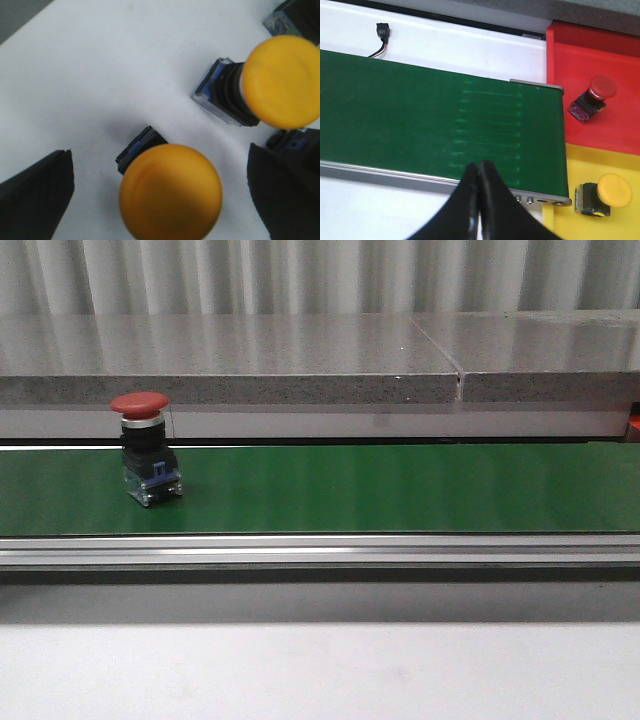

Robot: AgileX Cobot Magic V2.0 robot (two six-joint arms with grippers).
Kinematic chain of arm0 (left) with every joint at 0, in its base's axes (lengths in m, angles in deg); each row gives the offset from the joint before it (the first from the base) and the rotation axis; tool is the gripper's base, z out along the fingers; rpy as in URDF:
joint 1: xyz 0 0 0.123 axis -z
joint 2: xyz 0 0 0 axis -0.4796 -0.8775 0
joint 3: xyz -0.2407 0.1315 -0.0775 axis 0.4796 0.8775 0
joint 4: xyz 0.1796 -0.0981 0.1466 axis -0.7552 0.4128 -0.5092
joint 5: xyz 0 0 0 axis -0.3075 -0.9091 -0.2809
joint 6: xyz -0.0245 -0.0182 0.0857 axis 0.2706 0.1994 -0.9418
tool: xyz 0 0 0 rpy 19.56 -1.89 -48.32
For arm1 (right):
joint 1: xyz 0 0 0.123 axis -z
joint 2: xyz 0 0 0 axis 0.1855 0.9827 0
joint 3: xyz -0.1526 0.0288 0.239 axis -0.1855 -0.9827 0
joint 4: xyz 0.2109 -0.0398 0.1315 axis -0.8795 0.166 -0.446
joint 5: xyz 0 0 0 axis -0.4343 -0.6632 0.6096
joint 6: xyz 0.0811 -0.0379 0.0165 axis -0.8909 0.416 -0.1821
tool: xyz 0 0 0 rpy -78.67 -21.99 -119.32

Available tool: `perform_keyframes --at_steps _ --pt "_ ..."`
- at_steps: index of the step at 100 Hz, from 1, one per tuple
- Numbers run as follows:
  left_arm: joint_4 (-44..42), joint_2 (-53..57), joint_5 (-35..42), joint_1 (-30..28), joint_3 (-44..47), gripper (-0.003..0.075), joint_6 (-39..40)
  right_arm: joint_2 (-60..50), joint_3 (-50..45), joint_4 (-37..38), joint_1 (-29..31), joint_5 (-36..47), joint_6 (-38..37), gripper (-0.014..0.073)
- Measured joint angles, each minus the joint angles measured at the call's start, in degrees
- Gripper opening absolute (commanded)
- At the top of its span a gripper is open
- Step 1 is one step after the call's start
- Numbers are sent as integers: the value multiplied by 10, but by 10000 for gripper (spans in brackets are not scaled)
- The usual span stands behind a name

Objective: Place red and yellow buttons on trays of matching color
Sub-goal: 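Move the left gripper over a yellow push button and lower, then grasp the yellow push button with the left gripper and lift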

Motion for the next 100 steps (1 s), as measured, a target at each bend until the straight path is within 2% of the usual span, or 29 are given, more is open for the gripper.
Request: perform_keyframes --at_steps 7,14,33,44,80,100 --pt "0 -6 0 0 0 599 0 0 0 0 0 0 0 -68" --pt "0 -6 0 0 0 510 0 0 0 0 0 0 0 -68" --pt "0 -6 3 0 -2 147 0 0 0 0 0 0 0 -68" --pt "0 -5 7 -1 -4 -14 0 0 0 0 0 0 0 -68" --pt "1 70 -18 0 -4 -20 -1 0 0 0 0 0 0 -68" --pt "1 156 -56 43 -4 -20 -10 0 0 0 0 0 0 -68"
